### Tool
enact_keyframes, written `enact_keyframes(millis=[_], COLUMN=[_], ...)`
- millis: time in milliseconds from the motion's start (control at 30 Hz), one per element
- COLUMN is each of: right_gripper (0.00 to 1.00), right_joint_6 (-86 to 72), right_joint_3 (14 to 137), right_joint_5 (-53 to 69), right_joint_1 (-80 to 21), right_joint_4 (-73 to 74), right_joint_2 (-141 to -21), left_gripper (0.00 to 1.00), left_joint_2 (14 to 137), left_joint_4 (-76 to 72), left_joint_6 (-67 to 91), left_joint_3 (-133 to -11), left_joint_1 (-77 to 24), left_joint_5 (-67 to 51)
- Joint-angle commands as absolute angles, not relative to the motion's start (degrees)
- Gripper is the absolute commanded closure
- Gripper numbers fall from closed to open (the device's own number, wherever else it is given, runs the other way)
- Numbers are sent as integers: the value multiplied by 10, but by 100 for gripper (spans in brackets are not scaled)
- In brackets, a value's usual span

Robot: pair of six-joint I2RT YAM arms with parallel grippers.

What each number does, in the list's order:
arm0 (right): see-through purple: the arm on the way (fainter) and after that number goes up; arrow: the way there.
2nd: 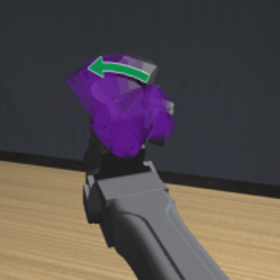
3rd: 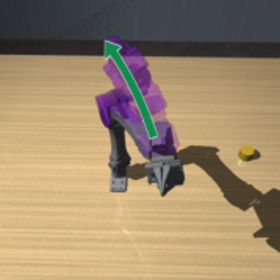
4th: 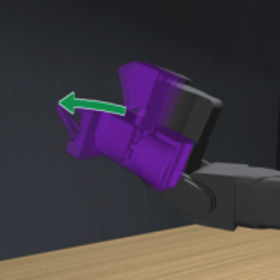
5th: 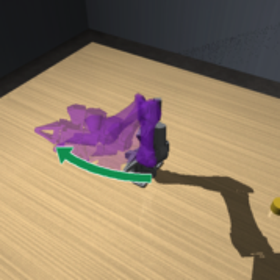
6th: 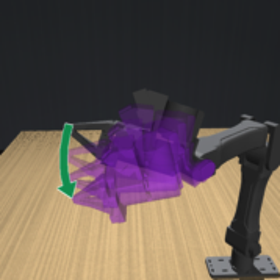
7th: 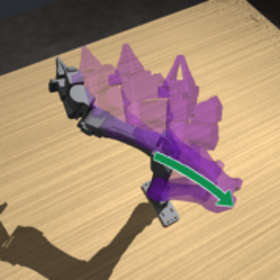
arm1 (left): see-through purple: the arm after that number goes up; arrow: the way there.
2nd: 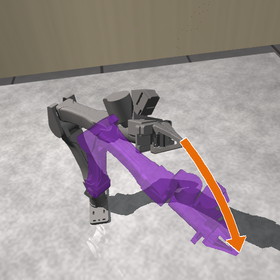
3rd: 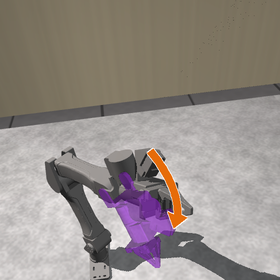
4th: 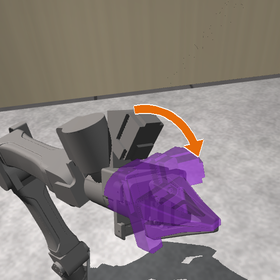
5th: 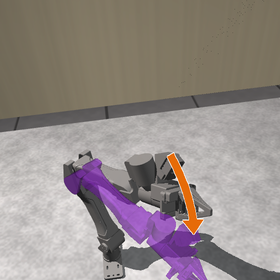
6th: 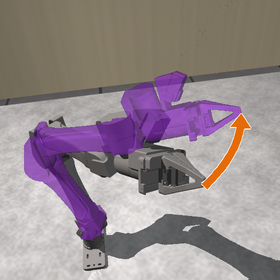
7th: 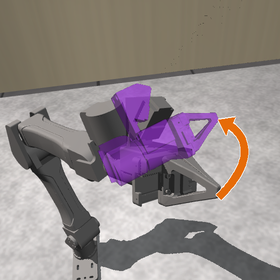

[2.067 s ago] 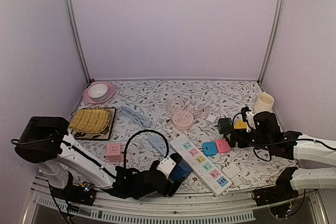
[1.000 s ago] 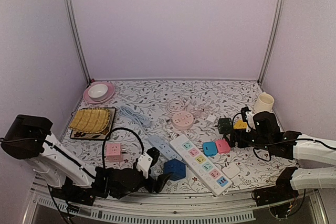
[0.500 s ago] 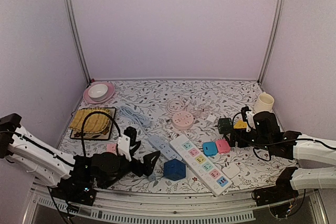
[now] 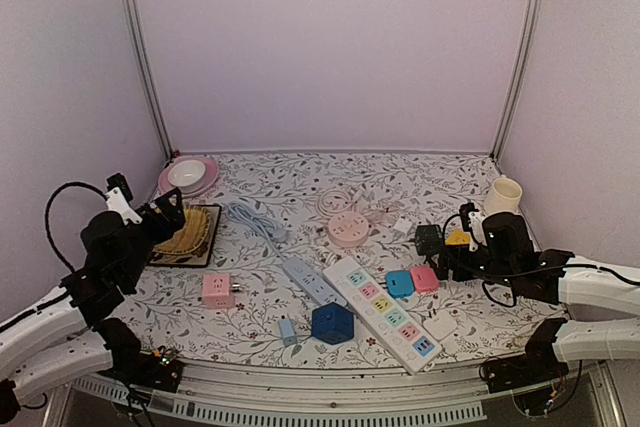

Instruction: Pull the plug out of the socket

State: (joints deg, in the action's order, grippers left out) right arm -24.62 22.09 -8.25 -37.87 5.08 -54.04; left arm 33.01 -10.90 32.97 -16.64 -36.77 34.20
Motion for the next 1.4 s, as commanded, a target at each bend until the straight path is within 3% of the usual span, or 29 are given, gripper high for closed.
enact_keyframes(millis=[0,167,333,467,567,633,733,833,967,1233,1367], right_gripper=[4,4,3,3,3,3,3,3,3,3,2], right_joint_6=[-245,-245,-246,-246,-246,-246,-246,-246,-247,-249,-244], right_joint_3=[217,216,215,216,215,216,217,217,215,222,240], right_joint_5=[-86,-87,-88,-87,-89,-88,-87,-88,-94,-138,-204], right_joint_1=[-378,-379,-379,-378,-379,-379,-379,-379,-379,-378,-377], right_joint_4=[41,40,41,41,41,40,39,39,39,39,39], right_joint_2=[-537,-536,-533,-533,-533,-535,-539,-540,-531,-528,-534], left_gripper=[3,3,3,3,3,3,3,3,3,3,3], left_joint_2=[346,516,641,676,714,711,729,761,914,877,883], left_joint_4=[-43,-62,-159,-347,-594,-554,-680,-687,-1014,-790,-801], left_joint_6=[295,269,171,69,-13,9,9,15,-14,-19,-34], left_joint_3=[-188,-259,-296,-240,-151,-162,-114,-104,-18,-106,-106], left_joint_1=[-202,-73,-39,-32,-24,-16,-8,-8,-8,-19,-24], left_joint_5=[196,134,193,227,222,216,126,118,78,63,44])
